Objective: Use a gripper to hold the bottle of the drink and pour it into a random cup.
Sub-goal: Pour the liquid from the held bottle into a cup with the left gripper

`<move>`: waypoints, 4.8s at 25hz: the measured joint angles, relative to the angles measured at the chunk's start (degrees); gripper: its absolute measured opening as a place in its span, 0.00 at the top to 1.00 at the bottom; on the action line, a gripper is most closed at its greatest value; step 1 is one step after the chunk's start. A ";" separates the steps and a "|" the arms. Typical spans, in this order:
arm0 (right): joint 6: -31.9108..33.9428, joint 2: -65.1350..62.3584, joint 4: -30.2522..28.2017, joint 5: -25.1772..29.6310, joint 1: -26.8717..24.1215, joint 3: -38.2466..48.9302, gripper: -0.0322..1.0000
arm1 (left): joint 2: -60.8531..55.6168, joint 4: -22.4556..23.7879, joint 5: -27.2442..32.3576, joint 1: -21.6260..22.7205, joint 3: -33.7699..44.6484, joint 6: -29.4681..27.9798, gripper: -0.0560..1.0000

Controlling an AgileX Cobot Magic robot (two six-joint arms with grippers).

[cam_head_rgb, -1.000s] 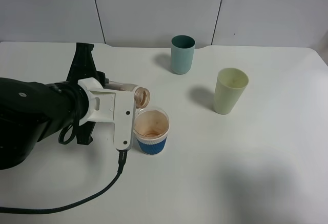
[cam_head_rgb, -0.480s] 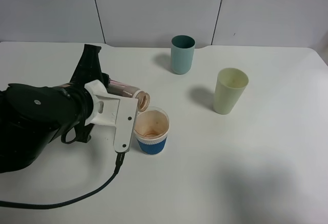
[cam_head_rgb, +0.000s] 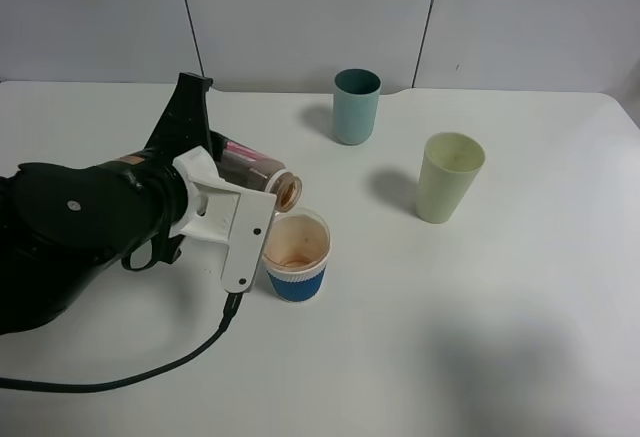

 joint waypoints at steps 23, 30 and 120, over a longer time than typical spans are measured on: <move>0.60 0.00 -0.04 0.00 0.00 0.00 0.01 | 0.00 5.63 0.00 0.00 0.00 -0.05 0.66; 0.62 0.00 -0.04 0.00 0.00 0.00 0.01 | 0.00 5.63 -0.59 0.00 0.00 -0.05 0.66; 0.68 0.00 -0.87 0.00 0.00 0.00 0.01 | 0.00 5.58 -5.37 0.00 0.00 9.87 0.66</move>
